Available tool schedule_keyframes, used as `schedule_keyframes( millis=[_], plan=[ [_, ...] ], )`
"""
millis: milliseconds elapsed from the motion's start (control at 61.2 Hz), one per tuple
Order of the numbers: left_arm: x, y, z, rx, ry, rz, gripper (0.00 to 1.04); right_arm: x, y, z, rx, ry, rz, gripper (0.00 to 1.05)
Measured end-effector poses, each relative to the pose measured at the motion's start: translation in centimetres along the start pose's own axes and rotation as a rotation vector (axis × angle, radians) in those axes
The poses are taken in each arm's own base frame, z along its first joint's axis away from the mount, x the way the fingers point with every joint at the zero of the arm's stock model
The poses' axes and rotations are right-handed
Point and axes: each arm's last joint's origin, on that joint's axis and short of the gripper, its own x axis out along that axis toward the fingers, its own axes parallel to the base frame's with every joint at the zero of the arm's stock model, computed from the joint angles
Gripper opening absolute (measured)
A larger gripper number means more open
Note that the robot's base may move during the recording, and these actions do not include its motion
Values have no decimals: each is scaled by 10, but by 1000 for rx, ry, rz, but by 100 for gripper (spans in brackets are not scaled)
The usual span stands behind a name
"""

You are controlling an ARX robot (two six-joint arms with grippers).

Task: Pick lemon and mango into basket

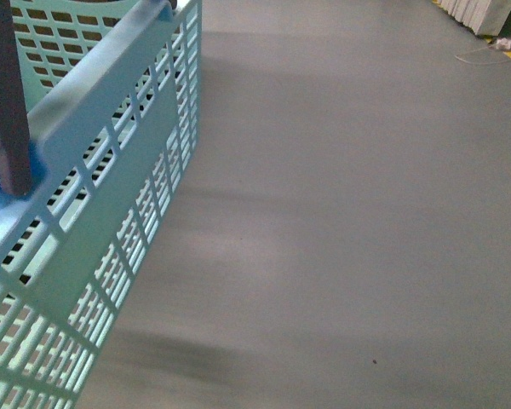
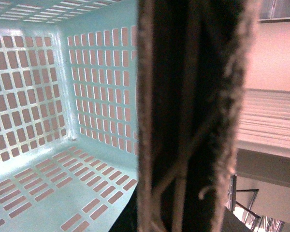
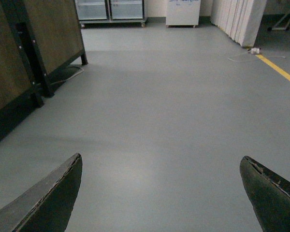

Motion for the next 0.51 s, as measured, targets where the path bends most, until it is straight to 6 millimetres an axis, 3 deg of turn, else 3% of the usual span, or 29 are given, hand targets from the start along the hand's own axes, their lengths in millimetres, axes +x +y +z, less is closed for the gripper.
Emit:
schedule_keyframes(
  millis=[506],
  plan=[
    [0,0,0,0,4,3,5,0,0,0,0,0,1,96]
  ],
)
